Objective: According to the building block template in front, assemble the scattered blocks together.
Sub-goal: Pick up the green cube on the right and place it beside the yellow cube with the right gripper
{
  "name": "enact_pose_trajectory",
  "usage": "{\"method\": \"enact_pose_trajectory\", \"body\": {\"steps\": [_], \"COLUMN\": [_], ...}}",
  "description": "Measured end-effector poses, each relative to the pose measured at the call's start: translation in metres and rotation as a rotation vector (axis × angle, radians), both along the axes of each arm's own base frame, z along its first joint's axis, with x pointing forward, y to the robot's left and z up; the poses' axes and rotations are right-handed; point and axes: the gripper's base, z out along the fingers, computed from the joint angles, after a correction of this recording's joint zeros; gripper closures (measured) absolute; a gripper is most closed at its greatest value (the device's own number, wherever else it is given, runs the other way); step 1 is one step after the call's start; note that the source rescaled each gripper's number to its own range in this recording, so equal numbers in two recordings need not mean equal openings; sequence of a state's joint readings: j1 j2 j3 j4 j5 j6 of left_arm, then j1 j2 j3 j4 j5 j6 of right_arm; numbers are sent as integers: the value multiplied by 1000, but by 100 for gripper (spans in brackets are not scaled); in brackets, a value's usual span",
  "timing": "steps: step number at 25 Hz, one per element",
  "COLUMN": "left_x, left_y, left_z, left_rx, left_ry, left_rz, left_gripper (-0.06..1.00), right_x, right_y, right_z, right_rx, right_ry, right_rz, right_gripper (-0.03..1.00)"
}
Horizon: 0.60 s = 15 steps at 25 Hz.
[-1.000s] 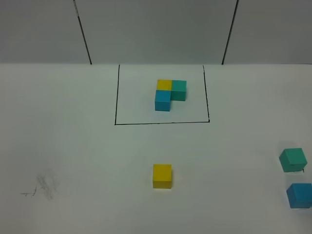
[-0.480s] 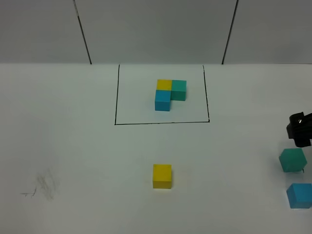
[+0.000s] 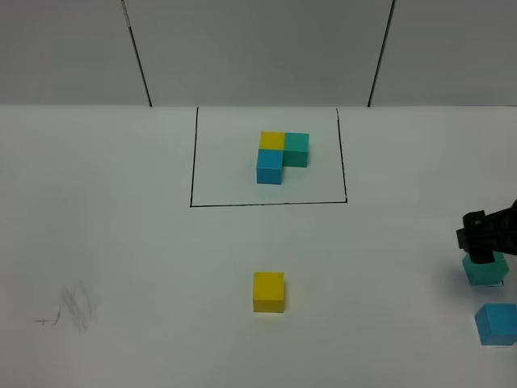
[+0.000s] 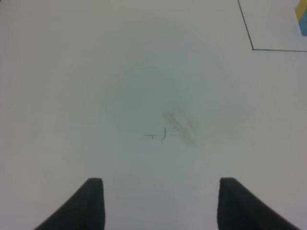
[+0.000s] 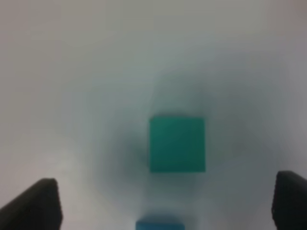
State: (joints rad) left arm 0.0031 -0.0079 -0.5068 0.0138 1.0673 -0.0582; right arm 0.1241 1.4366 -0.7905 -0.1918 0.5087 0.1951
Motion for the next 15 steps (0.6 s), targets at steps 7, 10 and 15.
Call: {"method": "enact_pose_trajectory", "body": {"steps": [7,10,15], "left_x": [0,0,0], "left_y": [0,0,0], "left_z": [0,0,0], "left_rx": [0,0,0], "left_ry": [0,0,0], "left_rz": [0,0,0], "left_gripper": [79,79,79], "right_x": [18,22,27], "right_y": [5,6,-6], "right_z": [-37,-50,-68], "right_rx": [34,36,30], "right_ry": [47,68,117], "right_rz": [-8,-9,-45], "right_gripper": [13,13,14]}}
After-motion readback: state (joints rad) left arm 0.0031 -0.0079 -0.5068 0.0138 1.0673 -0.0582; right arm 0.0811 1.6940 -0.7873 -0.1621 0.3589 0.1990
